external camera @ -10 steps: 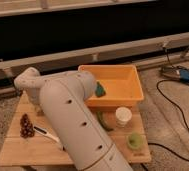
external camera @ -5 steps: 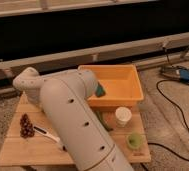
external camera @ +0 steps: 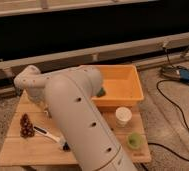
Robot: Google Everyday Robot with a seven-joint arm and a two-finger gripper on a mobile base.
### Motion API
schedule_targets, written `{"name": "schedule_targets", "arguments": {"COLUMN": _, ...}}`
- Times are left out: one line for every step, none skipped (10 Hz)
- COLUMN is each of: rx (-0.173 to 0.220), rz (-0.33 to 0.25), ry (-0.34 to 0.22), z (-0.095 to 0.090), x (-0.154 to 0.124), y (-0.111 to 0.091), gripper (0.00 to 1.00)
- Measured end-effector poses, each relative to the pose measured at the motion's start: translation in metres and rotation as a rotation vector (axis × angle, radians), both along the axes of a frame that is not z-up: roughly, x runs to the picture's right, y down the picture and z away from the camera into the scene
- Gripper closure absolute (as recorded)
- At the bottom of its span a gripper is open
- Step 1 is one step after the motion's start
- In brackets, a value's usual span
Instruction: Place fork in paper cup
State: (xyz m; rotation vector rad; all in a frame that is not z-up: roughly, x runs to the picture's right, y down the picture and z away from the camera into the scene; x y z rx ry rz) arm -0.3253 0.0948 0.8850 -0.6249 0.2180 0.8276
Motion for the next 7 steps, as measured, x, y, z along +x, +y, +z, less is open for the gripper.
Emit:
{"name": "schedule_targets", "arguments": {"rx": 0.003, "rz": 0.002, "ry": -0.004, "z": -0.0028, "x": -0.0001, "y": -0.0013, "gripper": 0.99}}
{"name": "schedule_targets", "arguments": {"rx": 0.003, "rz": 0.001, "ry": -0.010, "z": -0.0057, "x": -0.0016, "y": -0.0015, "gripper": 0.94}}
{"name": "schedule_targets", "arguments": {"rx": 0.005, "rz": 0.000, "ry": -0.019, "z": -0.0082, "x": -0.0031, "y": -0.0022, "gripper": 0.85}}
{"name": "schedule_targets", "arguments": {"rx": 0.006, "rz": -0.006, "ry": -0.025, "z": -0.0092, "x": -0.0034, "y": -0.0025, "gripper": 0.74}}
{"name": "schedule_targets", "arguments": {"rx": 0.007, "rz": -0.010, "ry": -0.031, "z": -0.0096, "x": -0.0049, "y": -0.0032, "gripper": 0.65}}
{"name": "schedule_targets", "arguments": {"rx": 0.007, "rz": -0.015, "ry": -0.037, "z": -0.0092, "x": -0.0067, "y": -0.0029, "gripper": 0.54}}
{"name": "schedule_targets", "arguments": {"rx": 0.003, "rz": -0.019, "ry": -0.039, "z": -0.0087, "x": -0.0084, "y": -0.0016, "gripper": 0.44}}
